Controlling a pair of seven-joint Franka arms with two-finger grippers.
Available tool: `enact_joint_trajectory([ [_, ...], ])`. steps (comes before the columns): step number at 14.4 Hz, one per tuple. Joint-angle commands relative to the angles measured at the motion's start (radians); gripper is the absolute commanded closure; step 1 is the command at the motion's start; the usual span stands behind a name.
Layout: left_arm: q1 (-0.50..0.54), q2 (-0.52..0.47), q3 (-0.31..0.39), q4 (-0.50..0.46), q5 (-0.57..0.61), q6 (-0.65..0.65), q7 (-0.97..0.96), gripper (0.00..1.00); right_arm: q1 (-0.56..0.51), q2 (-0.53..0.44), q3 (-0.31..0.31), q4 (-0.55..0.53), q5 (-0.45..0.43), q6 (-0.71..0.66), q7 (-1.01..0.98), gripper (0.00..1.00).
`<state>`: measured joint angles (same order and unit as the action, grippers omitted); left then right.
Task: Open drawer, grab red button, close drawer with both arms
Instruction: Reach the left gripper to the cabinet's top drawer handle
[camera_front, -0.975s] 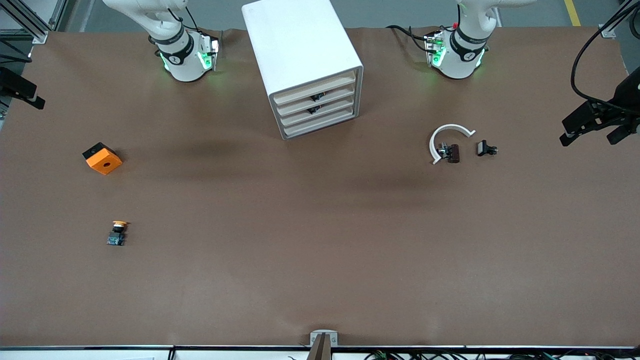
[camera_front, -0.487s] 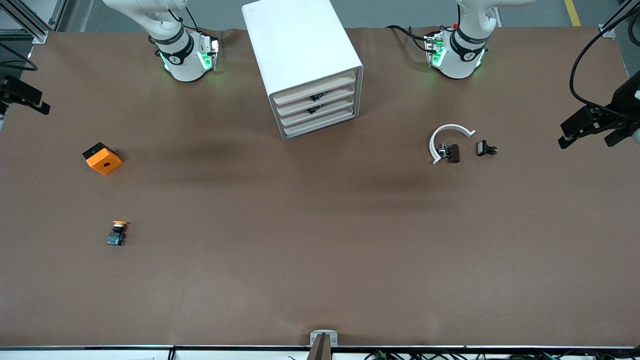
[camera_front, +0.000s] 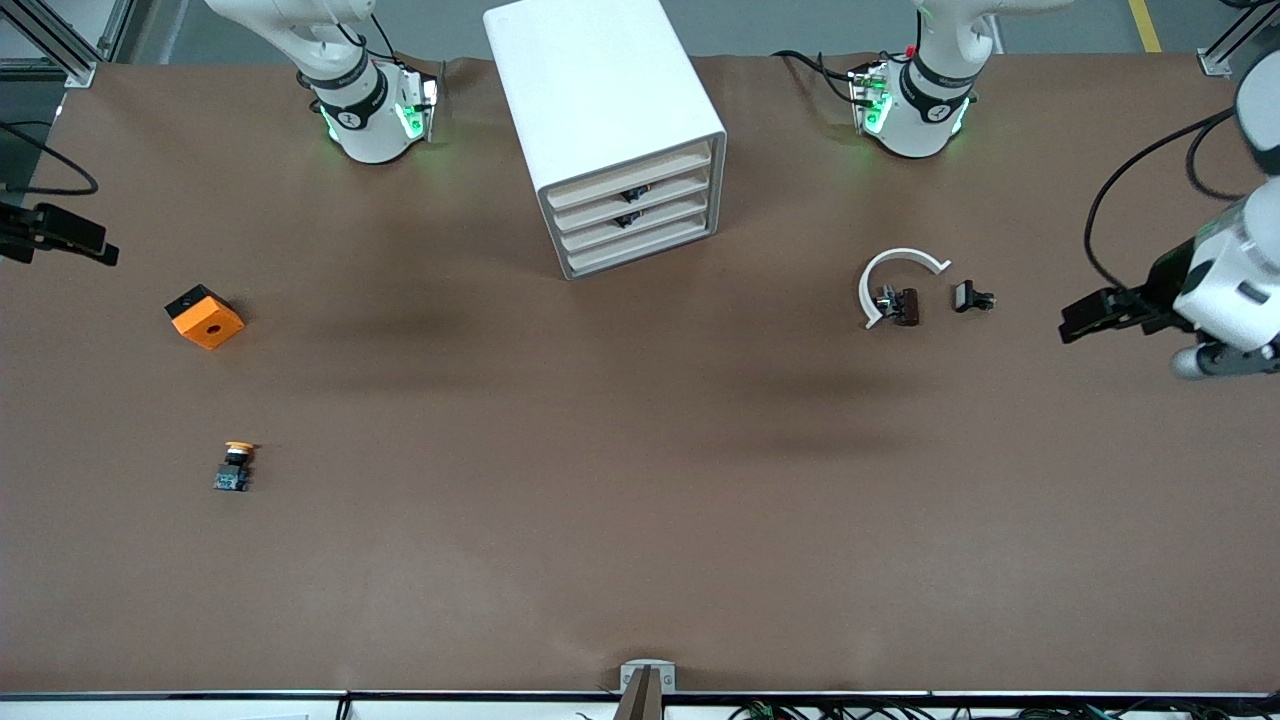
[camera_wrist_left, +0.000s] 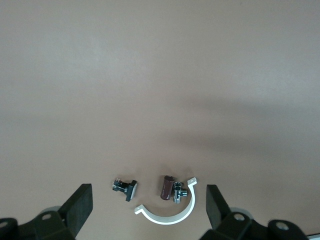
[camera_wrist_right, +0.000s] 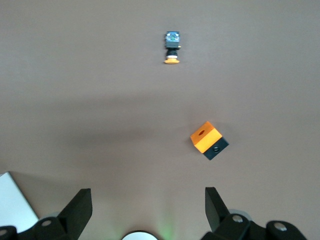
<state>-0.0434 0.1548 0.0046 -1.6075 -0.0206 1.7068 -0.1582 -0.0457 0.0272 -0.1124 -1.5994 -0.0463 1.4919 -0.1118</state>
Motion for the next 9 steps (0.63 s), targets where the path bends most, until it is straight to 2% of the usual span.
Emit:
enact_joint_trajectory([
  [1,-0.023,0.077,0.001,0.037,-0.035,0.045,-0.072,0.0,-0.013,0.052,0.007,0.038,-0.041,0.028,-0.012,0.0],
  [6,-0.079,0.16,0.001,0.04,-0.096,0.137,-0.269,0.0,-0.014,0.092,0.007,0.042,-0.037,0.053,-0.006,0.0],
  [9,-0.15,0.235,0.001,0.086,-0.101,0.159,-0.455,0.0,-0.014,0.091,0.008,0.038,-0.021,0.048,0.015,0.0],
])
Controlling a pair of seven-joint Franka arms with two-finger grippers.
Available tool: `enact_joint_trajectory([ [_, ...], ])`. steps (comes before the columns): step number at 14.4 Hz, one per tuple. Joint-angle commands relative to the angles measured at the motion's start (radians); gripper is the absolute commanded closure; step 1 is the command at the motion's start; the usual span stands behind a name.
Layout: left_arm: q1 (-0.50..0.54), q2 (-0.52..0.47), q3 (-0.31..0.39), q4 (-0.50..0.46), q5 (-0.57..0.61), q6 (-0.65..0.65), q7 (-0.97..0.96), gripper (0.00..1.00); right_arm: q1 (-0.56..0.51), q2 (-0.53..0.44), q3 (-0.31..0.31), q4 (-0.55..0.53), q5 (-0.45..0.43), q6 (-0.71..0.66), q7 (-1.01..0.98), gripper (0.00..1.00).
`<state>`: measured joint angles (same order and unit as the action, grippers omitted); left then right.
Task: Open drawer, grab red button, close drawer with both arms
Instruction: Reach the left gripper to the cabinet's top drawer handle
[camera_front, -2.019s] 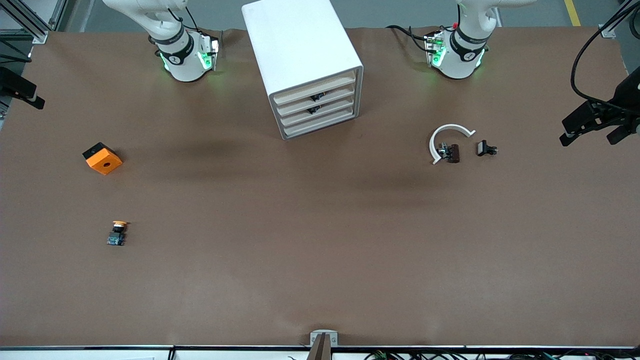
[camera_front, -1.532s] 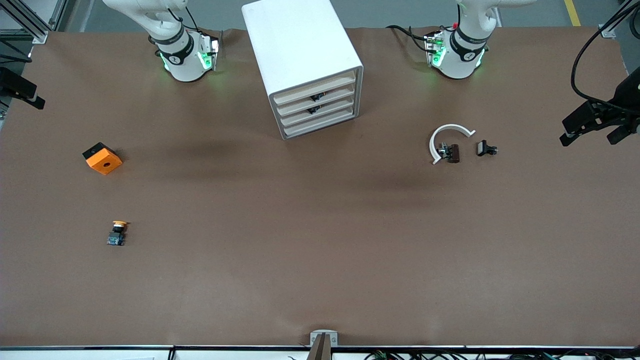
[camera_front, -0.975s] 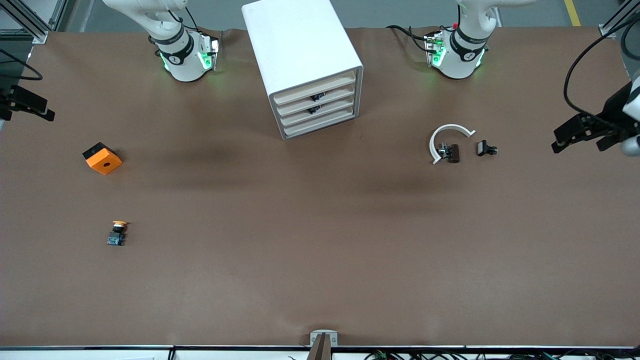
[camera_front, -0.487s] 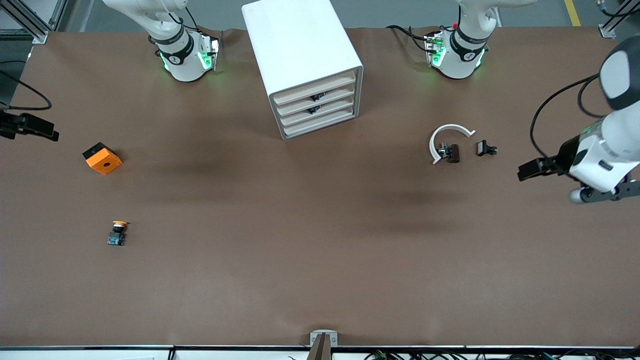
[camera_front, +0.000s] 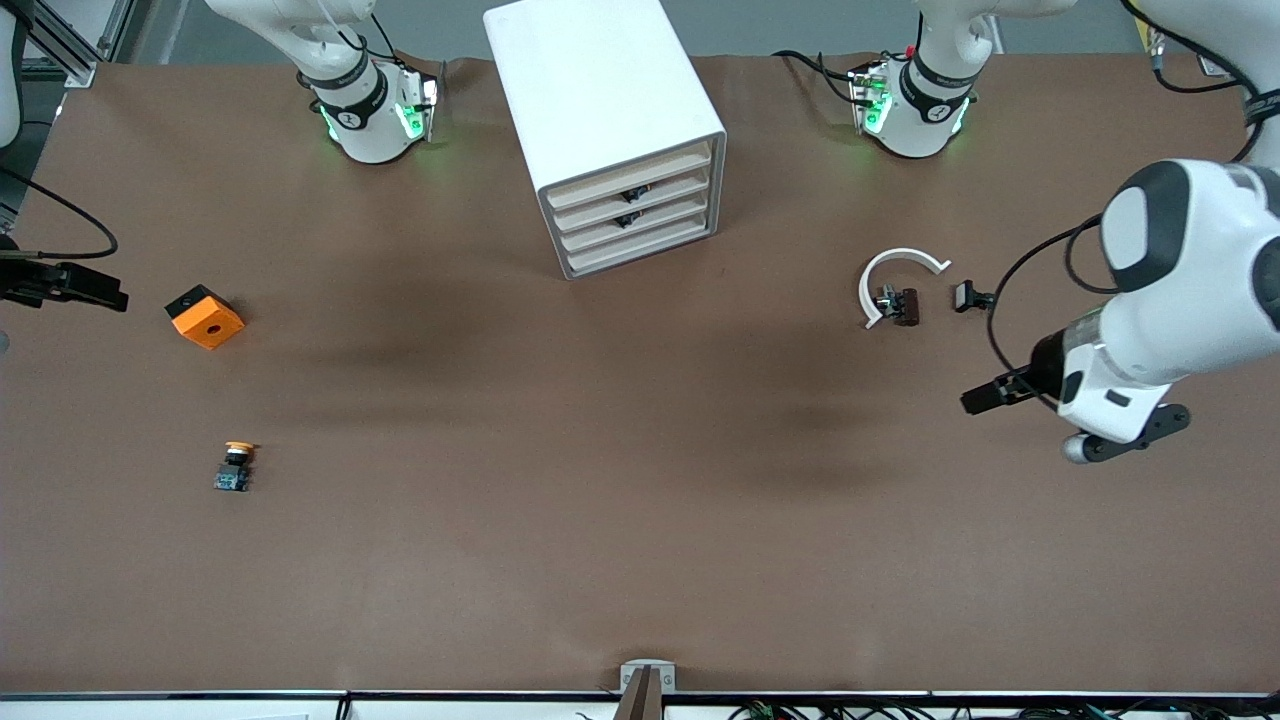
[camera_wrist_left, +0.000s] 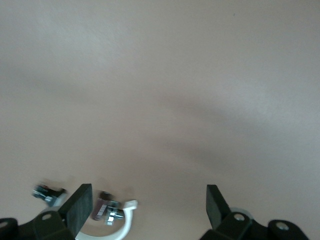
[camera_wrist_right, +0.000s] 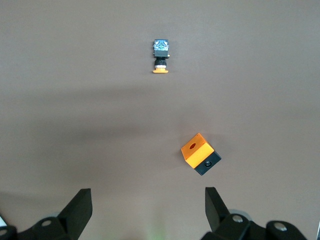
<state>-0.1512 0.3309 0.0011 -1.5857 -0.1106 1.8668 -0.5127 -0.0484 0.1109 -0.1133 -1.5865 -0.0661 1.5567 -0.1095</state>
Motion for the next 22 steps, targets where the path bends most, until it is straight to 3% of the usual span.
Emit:
enact_joint_trajectory([
  [1,-0.063,0.081,0.005,0.079,-0.011,-0.001,-0.159,0.0,-0.008,0.007,0.009,0.023,-0.001,-0.02,0.016,0.0],
  [6,-0.211,0.163,0.005,0.145,-0.015,-0.001,-0.527,0.0,-0.019,0.006,0.011,0.016,0.043,-0.027,0.06,0.0],
  [11,-0.278,0.207,0.005,0.151,-0.28,-0.02,-0.745,0.0,-0.034,0.007,0.009,-0.001,0.072,0.002,0.062,0.0],
  [18,-0.284,0.319,-0.001,0.153,-0.509,-0.338,-1.113,0.0,-0.086,0.006,0.009,-0.01,0.077,0.003,0.06,0.0],
  [22,-0.286,0.376,-0.001,0.153,-0.628,-0.493,-1.285,0.0,-0.1,0.003,0.009,-0.026,0.124,0.022,0.062,0.0],
])
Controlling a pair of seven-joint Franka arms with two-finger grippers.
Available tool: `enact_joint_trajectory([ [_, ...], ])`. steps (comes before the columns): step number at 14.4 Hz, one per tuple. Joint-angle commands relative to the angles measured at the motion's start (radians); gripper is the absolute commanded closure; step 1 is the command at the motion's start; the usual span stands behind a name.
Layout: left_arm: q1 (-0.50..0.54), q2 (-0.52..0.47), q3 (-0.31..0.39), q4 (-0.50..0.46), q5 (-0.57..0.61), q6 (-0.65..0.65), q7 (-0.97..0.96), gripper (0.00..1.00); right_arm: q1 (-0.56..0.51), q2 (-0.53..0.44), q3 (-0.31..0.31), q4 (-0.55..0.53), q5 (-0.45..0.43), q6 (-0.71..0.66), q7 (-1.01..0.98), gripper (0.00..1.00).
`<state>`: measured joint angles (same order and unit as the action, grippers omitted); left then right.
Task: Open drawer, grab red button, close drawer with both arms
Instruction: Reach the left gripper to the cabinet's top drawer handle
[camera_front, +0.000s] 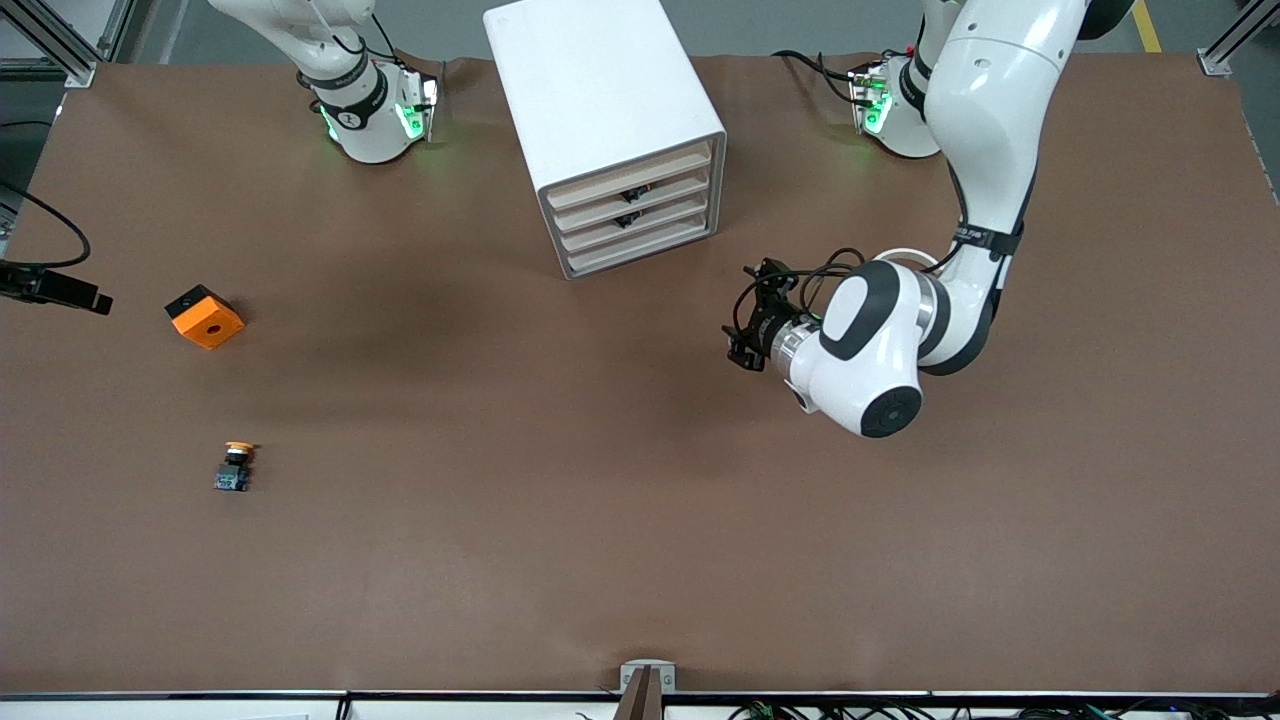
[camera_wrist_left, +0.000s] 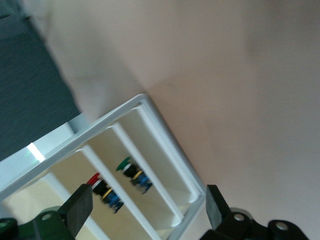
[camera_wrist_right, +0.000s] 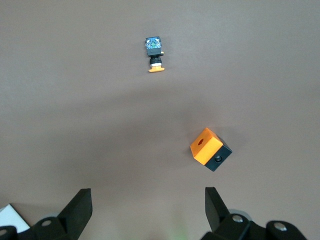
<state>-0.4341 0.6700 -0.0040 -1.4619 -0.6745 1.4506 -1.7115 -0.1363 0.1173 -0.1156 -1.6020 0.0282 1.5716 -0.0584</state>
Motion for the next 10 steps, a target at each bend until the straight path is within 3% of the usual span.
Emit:
enact_joint_trajectory([
  [1,-0.002,0.052,0.004,0.029,-0.107,-0.113,-0.123,0.0,-0.008,-0.01,0.014,-0.01,0.029,-0.005,0.011,0.0],
  [5,-0.003,0.121,0.004,0.029,-0.204,-0.223,-0.256,0.0,-0.009,-0.011,0.016,-0.016,0.029,-0.011,0.011,0.0],
  [9,-0.006,0.16,0.004,0.023,-0.258,-0.23,-0.298,0.0,-0.008,-0.011,0.016,-0.015,0.019,-0.012,0.009,0.0],
  [10,-0.02,0.167,0.003,0.022,-0.26,-0.23,-0.313,0.05,-0.008,-0.011,0.016,-0.015,0.018,-0.013,0.011,0.0],
])
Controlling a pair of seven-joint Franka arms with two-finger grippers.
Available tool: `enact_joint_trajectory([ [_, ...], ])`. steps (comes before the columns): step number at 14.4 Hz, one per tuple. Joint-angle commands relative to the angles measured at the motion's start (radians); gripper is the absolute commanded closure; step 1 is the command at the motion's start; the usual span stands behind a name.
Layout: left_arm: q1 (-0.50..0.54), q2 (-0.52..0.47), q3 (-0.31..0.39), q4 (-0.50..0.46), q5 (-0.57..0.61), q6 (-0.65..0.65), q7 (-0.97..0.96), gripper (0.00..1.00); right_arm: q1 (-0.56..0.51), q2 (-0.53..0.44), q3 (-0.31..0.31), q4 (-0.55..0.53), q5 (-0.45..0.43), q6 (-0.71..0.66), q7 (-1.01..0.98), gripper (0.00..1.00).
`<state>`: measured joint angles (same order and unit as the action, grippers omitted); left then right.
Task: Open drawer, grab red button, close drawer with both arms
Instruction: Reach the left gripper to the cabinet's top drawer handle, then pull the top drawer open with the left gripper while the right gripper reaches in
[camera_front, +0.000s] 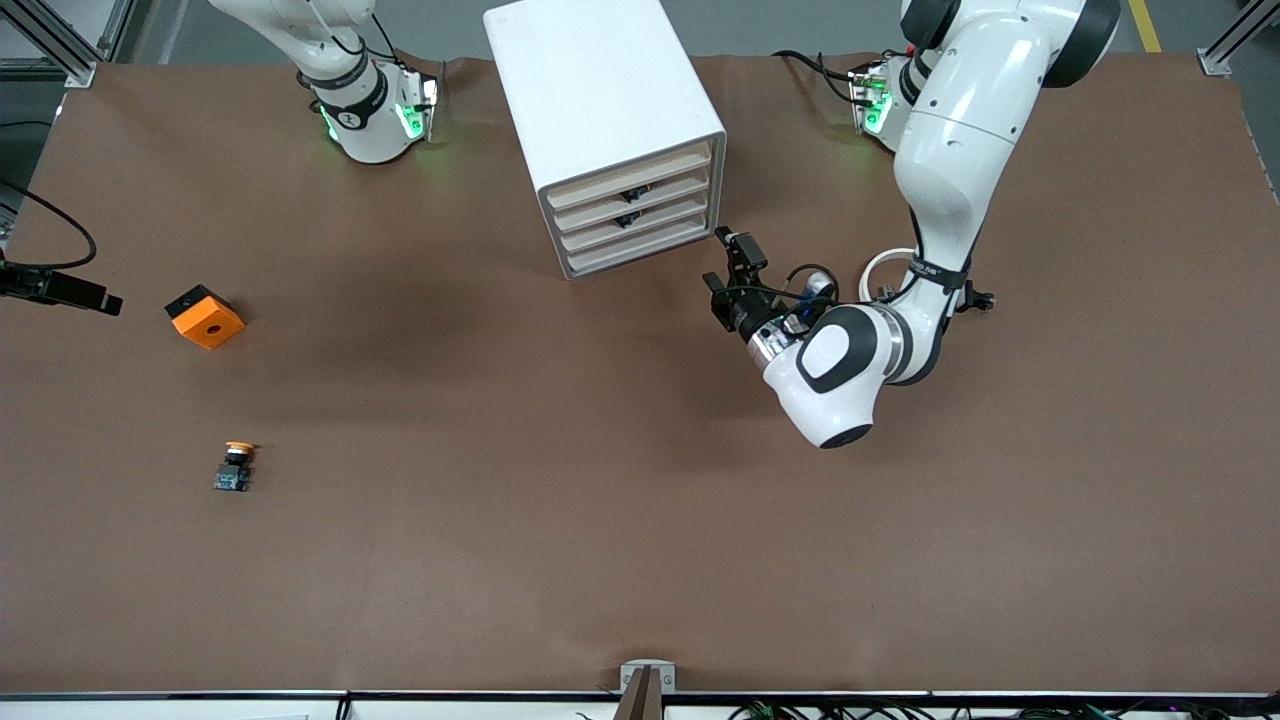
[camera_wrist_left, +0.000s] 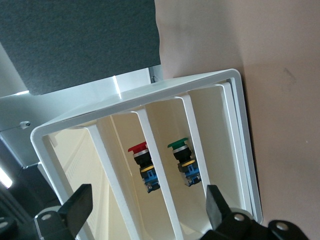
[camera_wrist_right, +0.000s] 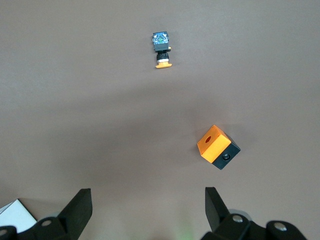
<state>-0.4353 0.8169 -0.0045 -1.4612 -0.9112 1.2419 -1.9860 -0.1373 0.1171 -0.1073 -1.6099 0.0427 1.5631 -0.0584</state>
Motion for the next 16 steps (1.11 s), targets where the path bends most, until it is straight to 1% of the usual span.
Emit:
enact_joint_trajectory([
  [1,-0.029,0.022,0.003,0.016,-0.029,-0.021,-0.045,0.2,-0.007,-0.011,0.009,-0.005,0.003,-0.005,0.017,0.0],
  [2,-0.036,0.024,0.003,0.015,-0.035,-0.021,-0.047,0.32,-0.001,-0.011,0.011,-0.005,0.003,-0.005,0.047,0.0],
  [3,-0.045,0.024,0.003,0.001,-0.043,-0.021,-0.047,0.42,0.021,-0.013,0.011,-0.005,0.002,-0.008,0.09,0.0],
  [4,-0.051,0.024,0.003,-0.014,-0.051,-0.021,-0.047,0.44,0.037,-0.013,0.009,-0.004,-0.006,-0.015,0.127,0.0],
  [5,-0.065,0.024,0.003,-0.033,-0.052,-0.022,-0.047,0.52,0.044,-0.013,0.011,-0.002,-0.032,-0.02,0.135,0.0],
  [6,-0.078,0.024,0.003,-0.054,-0.052,-0.025,-0.047,0.53,0.047,-0.013,0.012,-0.002,-0.05,-0.02,0.135,0.0],
  [11,-0.131,0.021,0.003,-0.154,-0.052,-0.056,-0.047,0.54,0.051,-0.013,0.012,-0.002,-0.055,-0.018,0.134,0.0],
  [15,-0.175,0.018,0.001,-0.191,-0.052,-0.061,-0.047,0.54,0.05,-0.013,0.011,-0.002,-0.053,-0.02,0.118,0.0],
  [16,-0.186,0.015,0.001,-0.192,-0.052,-0.067,-0.047,0.57,0.05,-0.013,0.011,-0.002,-0.053,-0.021,0.118,0.0],
])
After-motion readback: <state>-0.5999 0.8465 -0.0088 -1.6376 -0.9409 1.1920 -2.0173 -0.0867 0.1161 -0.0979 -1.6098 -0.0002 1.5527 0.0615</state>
